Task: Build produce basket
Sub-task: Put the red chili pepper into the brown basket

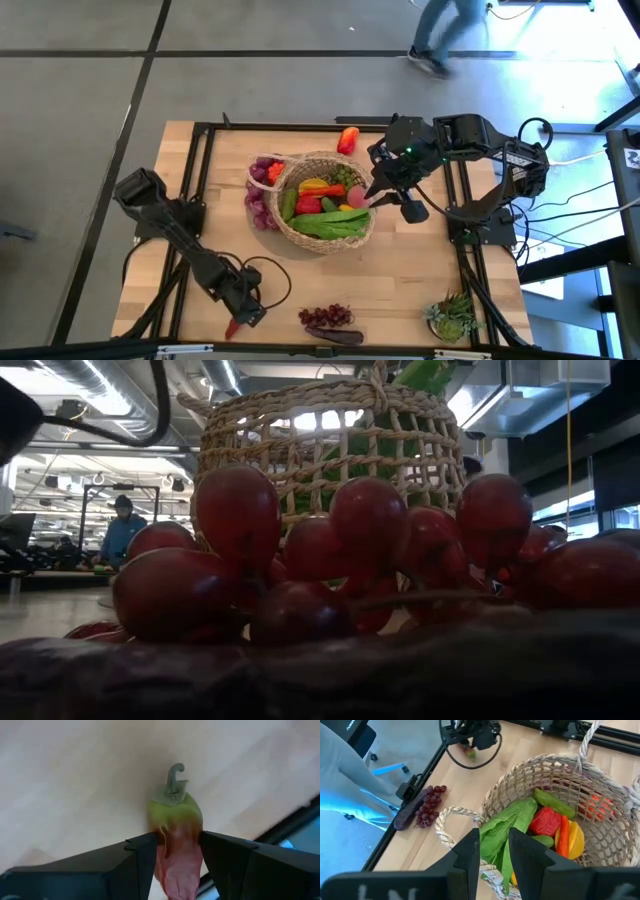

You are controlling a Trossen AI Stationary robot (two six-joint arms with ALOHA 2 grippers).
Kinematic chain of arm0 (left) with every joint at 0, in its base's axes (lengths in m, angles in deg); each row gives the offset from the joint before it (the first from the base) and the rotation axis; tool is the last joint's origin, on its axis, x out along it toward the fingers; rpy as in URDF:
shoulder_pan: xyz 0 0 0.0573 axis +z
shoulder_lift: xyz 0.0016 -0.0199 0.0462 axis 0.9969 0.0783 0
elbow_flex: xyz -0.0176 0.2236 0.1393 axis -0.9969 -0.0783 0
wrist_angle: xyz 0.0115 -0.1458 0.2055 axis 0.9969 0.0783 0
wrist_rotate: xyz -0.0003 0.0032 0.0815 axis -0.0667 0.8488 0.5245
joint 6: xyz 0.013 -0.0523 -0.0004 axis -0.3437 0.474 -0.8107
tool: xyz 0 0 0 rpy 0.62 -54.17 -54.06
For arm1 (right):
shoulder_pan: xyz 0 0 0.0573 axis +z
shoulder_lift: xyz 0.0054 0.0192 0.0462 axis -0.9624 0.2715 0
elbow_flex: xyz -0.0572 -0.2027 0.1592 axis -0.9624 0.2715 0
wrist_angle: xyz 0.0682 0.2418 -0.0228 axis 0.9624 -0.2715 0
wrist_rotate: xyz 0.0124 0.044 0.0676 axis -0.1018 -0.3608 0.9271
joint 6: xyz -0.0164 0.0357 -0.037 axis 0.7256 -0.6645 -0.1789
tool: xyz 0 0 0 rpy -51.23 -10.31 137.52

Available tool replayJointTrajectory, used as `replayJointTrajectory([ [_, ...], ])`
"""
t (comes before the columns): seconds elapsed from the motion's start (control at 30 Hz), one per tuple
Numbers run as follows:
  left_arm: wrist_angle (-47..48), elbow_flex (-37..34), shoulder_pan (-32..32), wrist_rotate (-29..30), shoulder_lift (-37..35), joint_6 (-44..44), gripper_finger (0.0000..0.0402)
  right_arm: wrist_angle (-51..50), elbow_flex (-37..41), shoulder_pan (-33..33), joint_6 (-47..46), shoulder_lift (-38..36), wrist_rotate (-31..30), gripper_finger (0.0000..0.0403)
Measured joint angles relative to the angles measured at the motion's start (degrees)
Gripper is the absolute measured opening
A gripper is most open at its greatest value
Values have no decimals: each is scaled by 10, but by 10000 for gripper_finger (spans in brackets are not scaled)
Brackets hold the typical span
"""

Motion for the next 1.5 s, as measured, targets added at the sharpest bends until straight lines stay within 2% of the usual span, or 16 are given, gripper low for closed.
replayJointTrajectory([
  [0.4,-10,2,0,-15,43,-30,143,0,0,0,0,0,0,97],
  [0.73,-9,2,4,-12,46,-32,123,0,0,0,1,0,-2,97],
  [1.17,-5,1,13,-13,45,-39,58,0,0,0,1,0,-3,97],
  [1.5,16,2,56,-26,41,-127,19,0,0,0,2,0,-18,97],
])
